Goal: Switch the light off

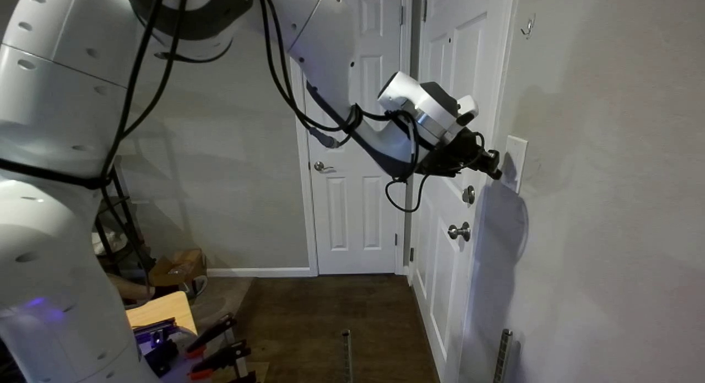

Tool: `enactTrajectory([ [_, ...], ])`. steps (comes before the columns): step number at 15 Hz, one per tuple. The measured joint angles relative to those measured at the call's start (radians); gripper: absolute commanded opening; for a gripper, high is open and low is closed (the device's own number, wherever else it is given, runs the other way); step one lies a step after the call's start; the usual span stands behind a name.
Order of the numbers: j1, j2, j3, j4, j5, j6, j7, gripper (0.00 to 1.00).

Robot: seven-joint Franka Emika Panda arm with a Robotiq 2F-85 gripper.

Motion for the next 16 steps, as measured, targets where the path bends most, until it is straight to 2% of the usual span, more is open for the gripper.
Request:
enactTrajectory([
  [7,0.0,0.019,-0.002,0.053,0.001,-0.053,0.008,0.04],
  [16,-0.002,0.029,0.007,0.057,0.057,-0.082,0.008,0.04],
])
